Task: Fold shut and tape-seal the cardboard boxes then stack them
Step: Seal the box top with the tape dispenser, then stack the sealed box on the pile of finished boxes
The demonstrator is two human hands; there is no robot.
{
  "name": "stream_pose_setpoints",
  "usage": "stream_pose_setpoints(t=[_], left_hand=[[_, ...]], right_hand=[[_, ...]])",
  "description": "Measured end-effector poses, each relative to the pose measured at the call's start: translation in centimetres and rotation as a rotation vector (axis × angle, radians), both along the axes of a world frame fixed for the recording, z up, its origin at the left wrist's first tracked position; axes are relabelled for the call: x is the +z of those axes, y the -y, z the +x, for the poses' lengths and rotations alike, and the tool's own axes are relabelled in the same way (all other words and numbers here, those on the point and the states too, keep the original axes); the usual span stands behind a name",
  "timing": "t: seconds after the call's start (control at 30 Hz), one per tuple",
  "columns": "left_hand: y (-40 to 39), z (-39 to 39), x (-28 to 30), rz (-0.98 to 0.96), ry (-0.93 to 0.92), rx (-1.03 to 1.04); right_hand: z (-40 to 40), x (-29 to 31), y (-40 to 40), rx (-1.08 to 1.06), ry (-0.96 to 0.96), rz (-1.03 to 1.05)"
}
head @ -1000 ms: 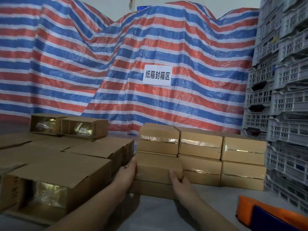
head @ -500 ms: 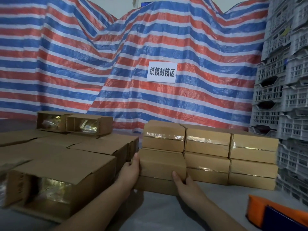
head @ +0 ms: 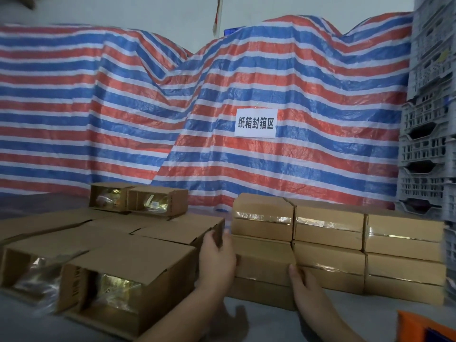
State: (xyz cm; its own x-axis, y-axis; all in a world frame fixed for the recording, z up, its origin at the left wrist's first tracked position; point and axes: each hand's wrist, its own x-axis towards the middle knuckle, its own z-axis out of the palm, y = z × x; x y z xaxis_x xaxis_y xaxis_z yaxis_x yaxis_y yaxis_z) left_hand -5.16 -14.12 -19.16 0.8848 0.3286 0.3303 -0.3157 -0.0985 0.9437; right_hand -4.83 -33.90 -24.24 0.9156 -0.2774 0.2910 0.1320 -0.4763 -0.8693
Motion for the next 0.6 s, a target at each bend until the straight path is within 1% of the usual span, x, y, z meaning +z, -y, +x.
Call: stream_pose_setpoints(t=[0.1,0.17,0.23,0.3,0.37,0.4,0.47,0.53,0.6], left_hand=[[-0.2,-2.1,1.7,0.141,0.166,-0.032],[-0.7,-3.4,3.1,0.233,0.258,-0.062],[-1.7,-4.9,4.6,0.269,0.331,-0.111],[-3.4,-6.1,6.1,0.261,0.377,-0.158],[-5.5,-6.7,7.6,0.277,0.349,-0.184],[-6.5,-6.6,8.4,0.336,0.323,-0.153],[-8.7,-5.4,9.9,0.542,0.304,-0.045],[-10.6,-3.4,11.1,0.75,0.31,0.051],[-12.8,-0.8,12.0,0.87,0.271,0.165]], right_hand=[[-0.6,0.3,0.7,-0.12,-0.008,-0.04],[-1.1,0.6,1.1,-0.183,0.042,-0.057],[-1.8,1.2,1.2,-0.236,0.175,-0.093],[-2.9,2.3,0.5,-0.239,0.386,-0.16],[-4.3,4.4,-1.2,-0.188,0.545,-0.251],[-4.9,5.7,-2.3,-0.14,0.587,-0.306],[-5.5,8.3,-4.9,-0.009,0.6,-0.353],[-5.1,10.7,-8.1,0.156,0.589,-0.327],[-3.9,12.8,-11.4,0.321,0.515,-0.288]])
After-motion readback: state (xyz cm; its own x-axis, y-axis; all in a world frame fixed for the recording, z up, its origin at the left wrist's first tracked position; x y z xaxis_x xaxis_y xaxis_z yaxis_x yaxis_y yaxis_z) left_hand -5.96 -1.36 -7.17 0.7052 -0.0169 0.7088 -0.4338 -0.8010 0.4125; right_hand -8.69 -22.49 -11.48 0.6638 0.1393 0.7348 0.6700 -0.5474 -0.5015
